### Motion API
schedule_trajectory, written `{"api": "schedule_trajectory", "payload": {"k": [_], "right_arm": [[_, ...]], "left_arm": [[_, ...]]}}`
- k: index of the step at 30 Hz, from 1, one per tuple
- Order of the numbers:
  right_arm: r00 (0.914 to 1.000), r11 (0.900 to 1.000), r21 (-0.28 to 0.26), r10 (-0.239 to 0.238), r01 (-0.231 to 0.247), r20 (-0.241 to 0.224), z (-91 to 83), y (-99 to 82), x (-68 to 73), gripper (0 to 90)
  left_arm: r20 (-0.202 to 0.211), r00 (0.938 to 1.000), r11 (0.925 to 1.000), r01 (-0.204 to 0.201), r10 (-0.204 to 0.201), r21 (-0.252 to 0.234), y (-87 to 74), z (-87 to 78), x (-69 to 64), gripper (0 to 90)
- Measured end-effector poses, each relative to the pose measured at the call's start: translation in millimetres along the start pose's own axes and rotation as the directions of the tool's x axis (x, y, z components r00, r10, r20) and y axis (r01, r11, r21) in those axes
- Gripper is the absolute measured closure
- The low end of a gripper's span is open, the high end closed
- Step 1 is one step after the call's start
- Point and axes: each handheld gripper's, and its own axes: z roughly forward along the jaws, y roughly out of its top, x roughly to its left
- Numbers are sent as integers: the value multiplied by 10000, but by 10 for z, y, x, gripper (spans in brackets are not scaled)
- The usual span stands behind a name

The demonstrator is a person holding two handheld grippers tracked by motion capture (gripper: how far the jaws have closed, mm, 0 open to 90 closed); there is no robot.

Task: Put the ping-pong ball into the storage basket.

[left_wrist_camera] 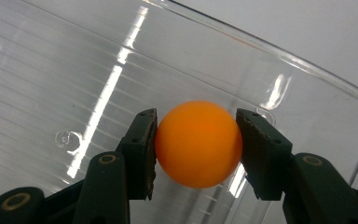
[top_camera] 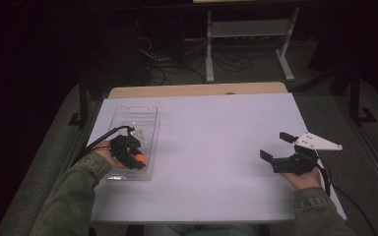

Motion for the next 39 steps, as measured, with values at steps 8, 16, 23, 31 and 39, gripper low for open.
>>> {"api": "schedule_trajectory", "payload": {"k": [8,16,23,31,39], "right_arm": [[10000,10000,6,7,-7,9,1,0,0,0],[10000,10000,24,-9,9,14,3,0,2,0],[10000,10000,14,-13,13,19,1,1,2,0],[10000,10000,3,-27,27,27,0,2,5,0],[10000,10000,3,-4,4,23,-5,2,7,0]], "left_arm": [[-193,9998,9998,99,-102,-174,2,-65,-1,403],[-465,9987,9992,195,-211,-359,-12,-136,-12,338],[-694,9973,9982,215,-254,-567,-11,-237,-32,273],[-780,9962,9964,322,-383,-780,-5,-343,-52,179],[-849,9950,9892,407,-530,-1410,41,-496,-107,39]]}}
